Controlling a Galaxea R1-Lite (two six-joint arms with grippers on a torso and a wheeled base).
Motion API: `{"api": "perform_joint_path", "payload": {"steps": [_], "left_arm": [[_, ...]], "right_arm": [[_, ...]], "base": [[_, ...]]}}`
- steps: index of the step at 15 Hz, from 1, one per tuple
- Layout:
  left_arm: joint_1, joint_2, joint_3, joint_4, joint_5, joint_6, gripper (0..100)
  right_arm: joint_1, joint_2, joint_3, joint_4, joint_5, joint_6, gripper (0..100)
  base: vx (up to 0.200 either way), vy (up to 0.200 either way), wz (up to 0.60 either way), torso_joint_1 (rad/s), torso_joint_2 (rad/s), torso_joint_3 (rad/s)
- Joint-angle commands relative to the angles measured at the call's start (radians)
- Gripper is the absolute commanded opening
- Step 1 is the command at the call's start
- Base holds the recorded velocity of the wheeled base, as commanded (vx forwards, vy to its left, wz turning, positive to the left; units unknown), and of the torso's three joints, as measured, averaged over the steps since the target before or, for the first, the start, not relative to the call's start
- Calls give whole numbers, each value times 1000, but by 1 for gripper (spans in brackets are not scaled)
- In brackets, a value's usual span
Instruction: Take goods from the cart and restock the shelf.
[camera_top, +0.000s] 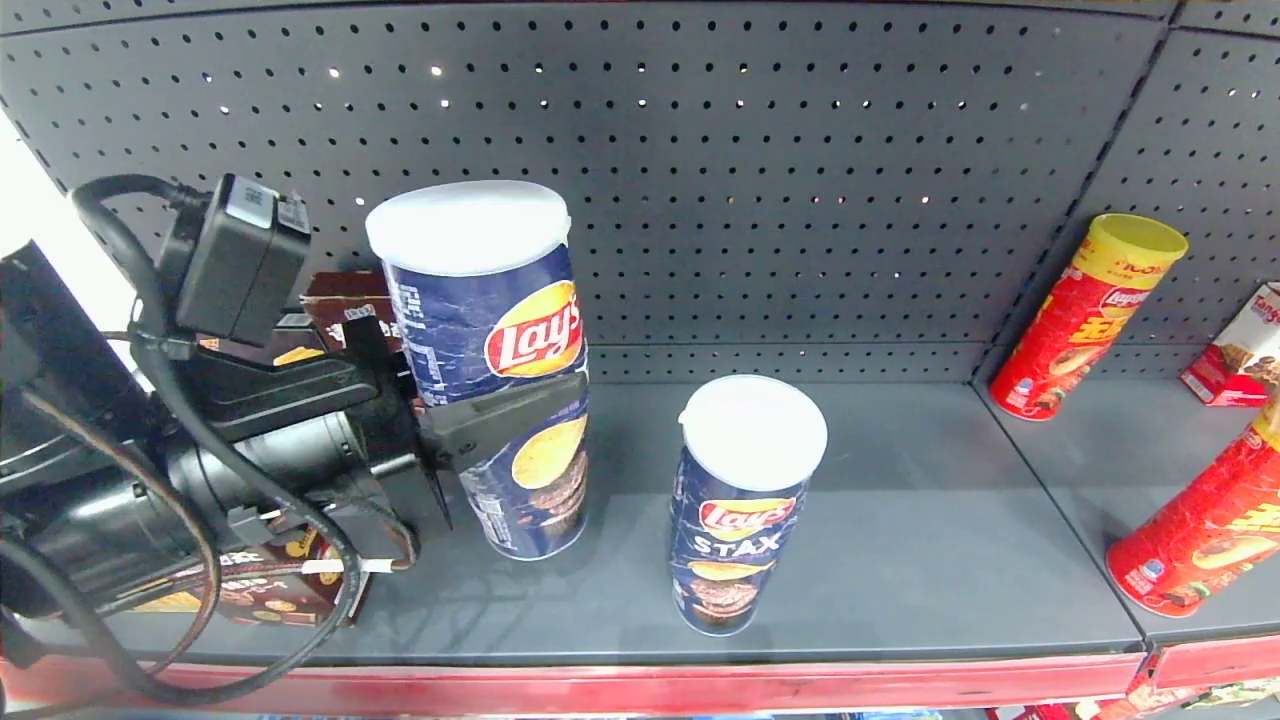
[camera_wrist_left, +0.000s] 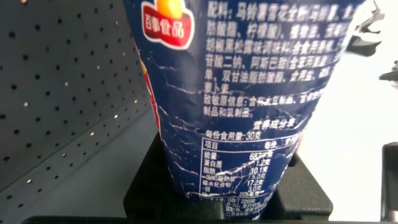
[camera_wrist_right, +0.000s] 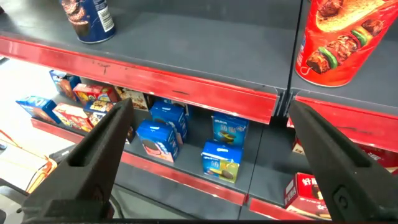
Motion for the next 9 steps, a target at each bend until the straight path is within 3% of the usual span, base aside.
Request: {"api": "perform_joint_path", "payload": {"steps": [1,2,4,7,9], "left_arm": [[1,103,-105,4,6,9,0],[-4,126,-199,44,-11,7,0],[-7,167,-223,107,-9,-17,0],[-15,246,-254,97,26,-13,0],[-21,296,-323,97,29,4,0]], "right_arm": [[0,4,0,0,1,-1,100],[0,4,0,0,1,-1,100],[0,4,0,0,1,-1,100],[0,4,0,0,1,-1,100],[0,4,0,0,1,-1,100]], "base": [[0,0,0,0,0,0],[0,0,0,0,0,0],[0,0,0,0,0,0],[0,0,0,0,0,0],[0,0,0,0,0,0]]}}
